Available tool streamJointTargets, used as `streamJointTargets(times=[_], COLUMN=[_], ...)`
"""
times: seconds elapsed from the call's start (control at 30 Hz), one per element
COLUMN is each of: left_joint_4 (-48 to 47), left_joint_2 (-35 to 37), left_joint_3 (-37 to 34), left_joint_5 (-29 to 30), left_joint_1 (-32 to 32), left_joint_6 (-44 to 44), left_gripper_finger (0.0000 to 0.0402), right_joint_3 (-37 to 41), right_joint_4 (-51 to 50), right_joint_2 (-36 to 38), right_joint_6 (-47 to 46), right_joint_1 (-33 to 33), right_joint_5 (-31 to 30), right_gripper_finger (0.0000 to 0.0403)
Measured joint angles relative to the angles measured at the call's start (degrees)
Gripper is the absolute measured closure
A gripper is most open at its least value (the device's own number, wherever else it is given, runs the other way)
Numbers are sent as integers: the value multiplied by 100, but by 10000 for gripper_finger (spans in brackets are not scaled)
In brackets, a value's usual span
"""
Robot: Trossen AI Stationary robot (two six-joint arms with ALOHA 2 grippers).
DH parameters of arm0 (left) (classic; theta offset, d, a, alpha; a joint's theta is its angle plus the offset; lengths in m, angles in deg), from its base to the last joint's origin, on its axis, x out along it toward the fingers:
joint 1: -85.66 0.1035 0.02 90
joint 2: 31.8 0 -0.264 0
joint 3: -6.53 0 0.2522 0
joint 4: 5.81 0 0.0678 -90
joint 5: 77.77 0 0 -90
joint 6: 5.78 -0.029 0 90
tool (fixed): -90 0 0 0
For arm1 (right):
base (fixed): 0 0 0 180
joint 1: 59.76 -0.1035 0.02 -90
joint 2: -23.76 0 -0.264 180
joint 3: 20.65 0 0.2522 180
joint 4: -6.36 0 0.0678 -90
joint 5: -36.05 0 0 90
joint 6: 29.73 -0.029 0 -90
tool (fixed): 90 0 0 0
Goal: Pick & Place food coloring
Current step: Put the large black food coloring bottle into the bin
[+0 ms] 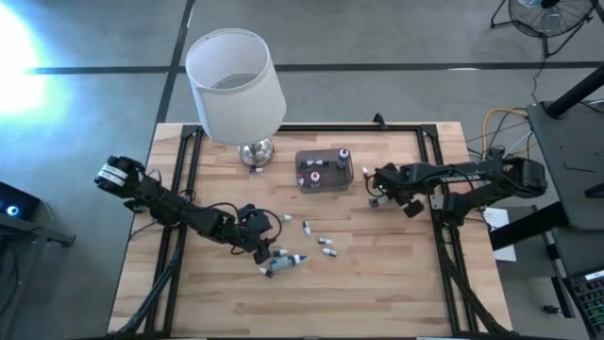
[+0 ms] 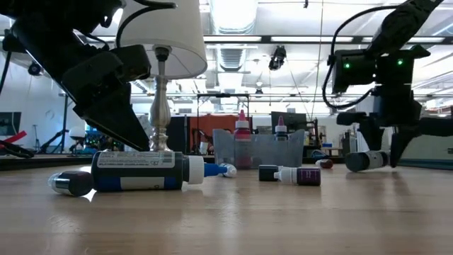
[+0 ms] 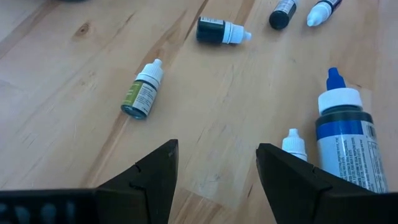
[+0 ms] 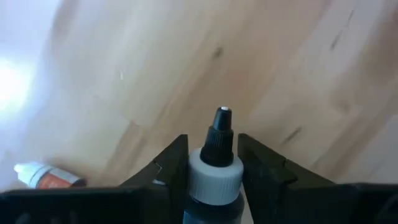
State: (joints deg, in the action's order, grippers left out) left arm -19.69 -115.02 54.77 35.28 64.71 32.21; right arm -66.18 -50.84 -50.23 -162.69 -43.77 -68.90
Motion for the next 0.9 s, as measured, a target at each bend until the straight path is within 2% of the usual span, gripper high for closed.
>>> streamJointTargets(times=[0.07, 0.13, 0.2, 0.33, 0.4, 0.6, 0.73, 0.9], left_joint_4=[2, 5, 2, 6, 5, 5, 7, 6], left_joint_2=[0, 0, 0, 0, 0, 0, 0, 0], left_joint_3=[0, 0, 2, 11, 11, 15, 20, 18], left_joint_5=[1, 1, 1, 3, 3, 10, 175, 432], left_joint_1=[0, 0, 0, 0, 5, 13, 13, 15], left_joint_6=[1, 1, 1, 0, -18, -18, -22, -29], left_gripper_finger=[207, 207, 207, 207, 207, 207, 207, 207], right_joint_3=[-37, -180, -425, -1194, -1622, -2632, -2789, -2482], right_joint_4=[-18, -29, -48, 6, 76, 263, 1079, 2765], right_joint_2=[71, 179, 254, 236, 162, -70, -394, -989], right_joint_6=[251, 911, 2079, 5013, 5918, 7321, 8465, 9404], right_joint_1=[-8, -17, -36, -225, -365, -794, -1094, -1279], right_joint_5=[-229, -729, -1269, -1940, -2206, -3508, -4284, -4385], right_gripper_finger=[296, 296, 296, 289, 285, 284, 287, 286])
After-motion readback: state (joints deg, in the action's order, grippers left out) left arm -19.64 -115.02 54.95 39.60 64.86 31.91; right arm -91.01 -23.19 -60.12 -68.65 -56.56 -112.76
